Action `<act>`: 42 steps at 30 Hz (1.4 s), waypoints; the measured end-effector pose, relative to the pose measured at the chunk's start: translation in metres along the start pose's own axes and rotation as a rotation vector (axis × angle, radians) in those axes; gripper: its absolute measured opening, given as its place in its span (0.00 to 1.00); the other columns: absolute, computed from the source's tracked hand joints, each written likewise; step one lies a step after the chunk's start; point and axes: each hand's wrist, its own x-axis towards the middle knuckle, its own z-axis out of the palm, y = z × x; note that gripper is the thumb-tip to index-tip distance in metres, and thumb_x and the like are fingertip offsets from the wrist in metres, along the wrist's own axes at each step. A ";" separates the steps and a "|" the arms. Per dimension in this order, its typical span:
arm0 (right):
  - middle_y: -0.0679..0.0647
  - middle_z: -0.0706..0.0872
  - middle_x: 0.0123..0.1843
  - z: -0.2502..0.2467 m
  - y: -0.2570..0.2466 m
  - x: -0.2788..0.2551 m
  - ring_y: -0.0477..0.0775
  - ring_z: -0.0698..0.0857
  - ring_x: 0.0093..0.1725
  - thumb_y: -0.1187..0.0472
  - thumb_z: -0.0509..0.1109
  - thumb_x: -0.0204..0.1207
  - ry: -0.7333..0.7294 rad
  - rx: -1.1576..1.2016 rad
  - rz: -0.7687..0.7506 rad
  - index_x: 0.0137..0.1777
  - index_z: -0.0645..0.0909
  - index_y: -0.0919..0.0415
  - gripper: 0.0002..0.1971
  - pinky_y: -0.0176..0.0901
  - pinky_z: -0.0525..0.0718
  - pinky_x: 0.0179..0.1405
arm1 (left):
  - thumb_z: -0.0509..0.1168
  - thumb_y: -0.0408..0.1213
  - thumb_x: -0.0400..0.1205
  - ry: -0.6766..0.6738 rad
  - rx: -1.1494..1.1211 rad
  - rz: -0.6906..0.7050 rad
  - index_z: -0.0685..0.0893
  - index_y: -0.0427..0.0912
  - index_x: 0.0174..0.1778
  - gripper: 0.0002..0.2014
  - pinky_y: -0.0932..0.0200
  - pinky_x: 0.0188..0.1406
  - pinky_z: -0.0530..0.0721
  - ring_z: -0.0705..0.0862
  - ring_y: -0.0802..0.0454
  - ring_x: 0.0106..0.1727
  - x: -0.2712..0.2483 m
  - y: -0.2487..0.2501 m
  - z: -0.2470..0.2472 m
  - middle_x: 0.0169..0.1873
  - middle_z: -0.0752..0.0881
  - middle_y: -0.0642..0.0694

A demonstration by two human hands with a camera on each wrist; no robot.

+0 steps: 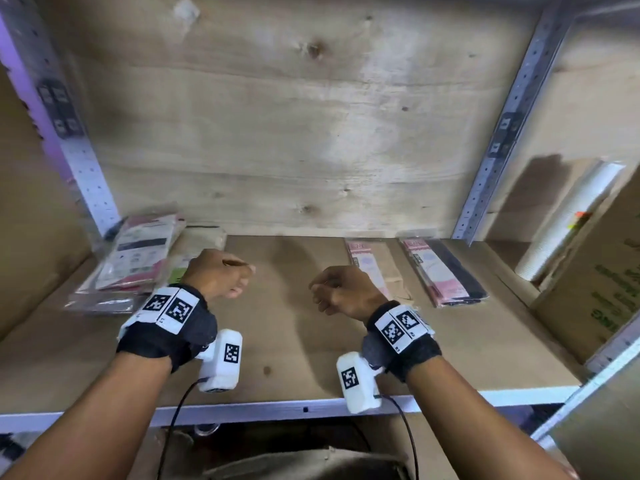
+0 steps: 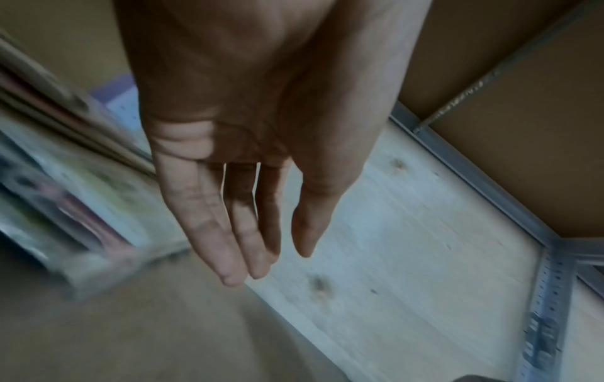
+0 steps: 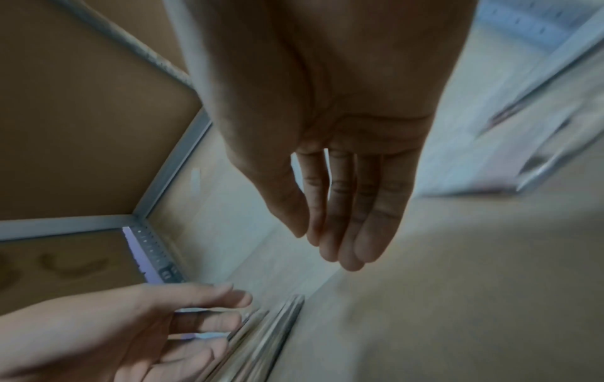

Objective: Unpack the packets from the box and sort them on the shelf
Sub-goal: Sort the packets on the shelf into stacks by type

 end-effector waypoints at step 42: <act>0.61 0.90 0.38 0.001 -0.052 -0.009 0.54 0.84 0.31 0.51 0.66 0.84 -0.215 0.695 0.103 0.50 0.82 0.66 0.16 0.39 0.77 0.29 | 0.78 0.48 0.72 0.097 0.502 0.583 0.86 0.60 0.36 0.06 0.59 0.38 0.78 0.81 0.66 0.37 -0.054 0.020 -0.018 0.29 0.83 0.63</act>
